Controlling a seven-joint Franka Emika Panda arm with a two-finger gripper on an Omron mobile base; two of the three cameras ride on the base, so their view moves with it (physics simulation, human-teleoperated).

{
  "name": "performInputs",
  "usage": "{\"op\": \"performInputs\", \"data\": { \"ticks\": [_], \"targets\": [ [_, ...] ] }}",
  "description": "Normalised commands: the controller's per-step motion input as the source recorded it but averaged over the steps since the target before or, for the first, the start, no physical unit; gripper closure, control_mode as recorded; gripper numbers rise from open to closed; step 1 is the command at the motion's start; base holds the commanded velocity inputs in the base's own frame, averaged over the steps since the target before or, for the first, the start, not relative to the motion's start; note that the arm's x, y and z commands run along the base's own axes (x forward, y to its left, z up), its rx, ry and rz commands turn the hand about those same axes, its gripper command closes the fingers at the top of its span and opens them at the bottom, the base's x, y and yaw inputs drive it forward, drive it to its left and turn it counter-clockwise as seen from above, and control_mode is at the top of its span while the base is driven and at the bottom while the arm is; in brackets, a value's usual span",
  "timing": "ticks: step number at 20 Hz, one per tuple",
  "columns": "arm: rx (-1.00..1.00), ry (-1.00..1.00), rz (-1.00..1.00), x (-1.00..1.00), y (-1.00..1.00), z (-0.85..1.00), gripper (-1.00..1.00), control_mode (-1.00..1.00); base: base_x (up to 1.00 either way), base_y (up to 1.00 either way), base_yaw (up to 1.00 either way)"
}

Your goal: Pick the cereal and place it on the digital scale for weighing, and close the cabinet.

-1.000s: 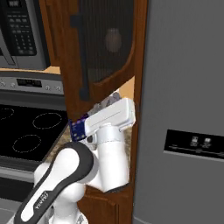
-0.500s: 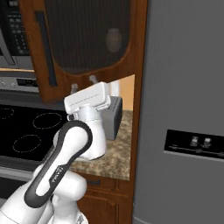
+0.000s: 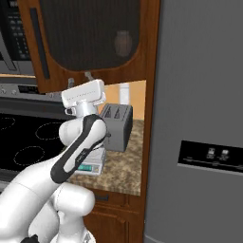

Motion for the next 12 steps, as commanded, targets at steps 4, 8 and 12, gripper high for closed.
{"op": "performInputs", "data": {
  "ticks": [4,8,12],
  "targets": [
    [0.00,0.16,-0.01,0.45,0.23,0.23,-1.00,-1.00,0.00,0.00,0.00],
    [-0.08,0.14,-0.07,0.48,0.26,0.28,-1.00,-1.00,0.00,0.00,0.00],
    [-0.24,0.00,-0.16,0.79,0.51,0.03,-1.00,-1.00,0.00,0.00,0.00]
  ]
}}
